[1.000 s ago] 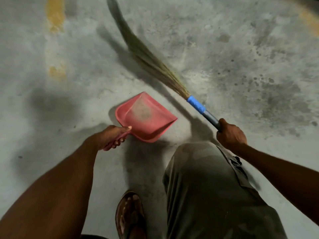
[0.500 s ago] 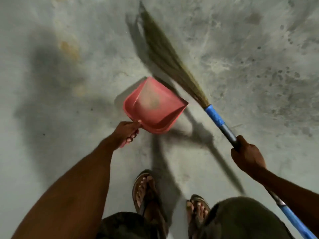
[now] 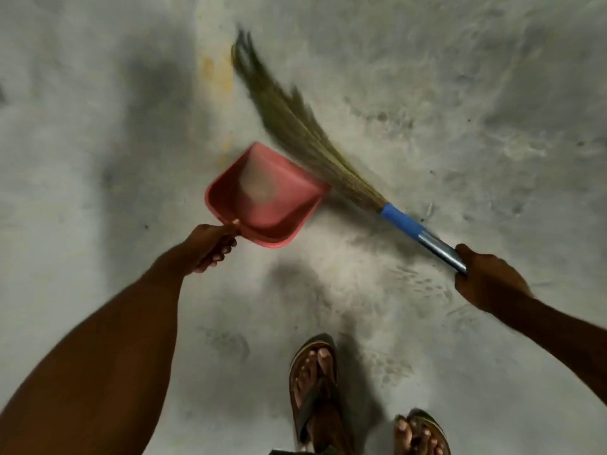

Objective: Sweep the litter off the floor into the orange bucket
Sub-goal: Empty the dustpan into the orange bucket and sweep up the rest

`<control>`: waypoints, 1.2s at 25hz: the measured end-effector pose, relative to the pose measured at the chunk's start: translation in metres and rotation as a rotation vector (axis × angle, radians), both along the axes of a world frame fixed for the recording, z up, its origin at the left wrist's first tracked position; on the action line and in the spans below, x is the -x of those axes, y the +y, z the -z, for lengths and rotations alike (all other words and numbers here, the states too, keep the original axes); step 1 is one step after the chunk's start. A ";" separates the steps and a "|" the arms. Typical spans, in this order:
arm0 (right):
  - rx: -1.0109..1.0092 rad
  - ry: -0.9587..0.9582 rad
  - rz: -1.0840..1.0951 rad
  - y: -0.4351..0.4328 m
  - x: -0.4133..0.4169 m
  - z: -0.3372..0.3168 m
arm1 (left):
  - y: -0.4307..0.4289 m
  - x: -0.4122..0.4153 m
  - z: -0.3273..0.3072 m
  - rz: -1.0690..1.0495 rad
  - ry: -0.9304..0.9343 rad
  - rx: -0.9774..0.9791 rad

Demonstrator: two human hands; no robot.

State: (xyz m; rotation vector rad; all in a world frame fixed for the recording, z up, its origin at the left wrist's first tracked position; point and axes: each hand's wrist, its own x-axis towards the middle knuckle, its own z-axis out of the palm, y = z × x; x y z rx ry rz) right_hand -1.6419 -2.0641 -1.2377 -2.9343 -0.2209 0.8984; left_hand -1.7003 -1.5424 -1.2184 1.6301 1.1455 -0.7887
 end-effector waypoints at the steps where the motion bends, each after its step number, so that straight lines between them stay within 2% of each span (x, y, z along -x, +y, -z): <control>1: 0.014 -0.016 -0.052 -0.001 0.009 0.000 | 0.006 -0.006 0.002 0.017 -0.006 0.007; 5: 0.039 0.019 -0.100 -0.011 0.048 -0.021 | 0.018 -0.005 0.001 0.069 -0.061 0.023; 8: 0.058 0.015 -0.105 -0.023 0.073 -0.046 | 0.008 0.014 -0.002 0.016 -0.124 0.073; 11: 0.039 0.003 0.033 -0.028 0.086 -0.079 | -0.011 0.060 -0.004 -0.107 -0.161 0.083; 15: -0.019 -0.059 0.217 -0.005 0.059 -0.095 | -0.006 0.131 -0.001 -0.210 -0.069 0.061; 17: 0.002 0.001 0.192 0.015 0.034 -0.081 | 0.008 0.137 0.004 -0.200 -0.043 0.076; 19: 0.073 0.075 0.075 0.029 0.024 -0.059 | 0.019 0.123 0.009 -0.170 -0.032 0.094; 23: 0.080 0.102 -0.137 0.036 0.062 -0.039 | 0.029 0.101 0.008 -0.122 -0.074 0.041; 27: 0.036 0.091 -0.132 0.020 0.114 -0.062 | 0.013 0.120 -0.001 -0.155 -0.152 0.061; 30: 0.022 0.081 -0.024 -0.001 0.136 -0.095 | -0.005 0.141 -0.018 -0.212 -0.199 0.102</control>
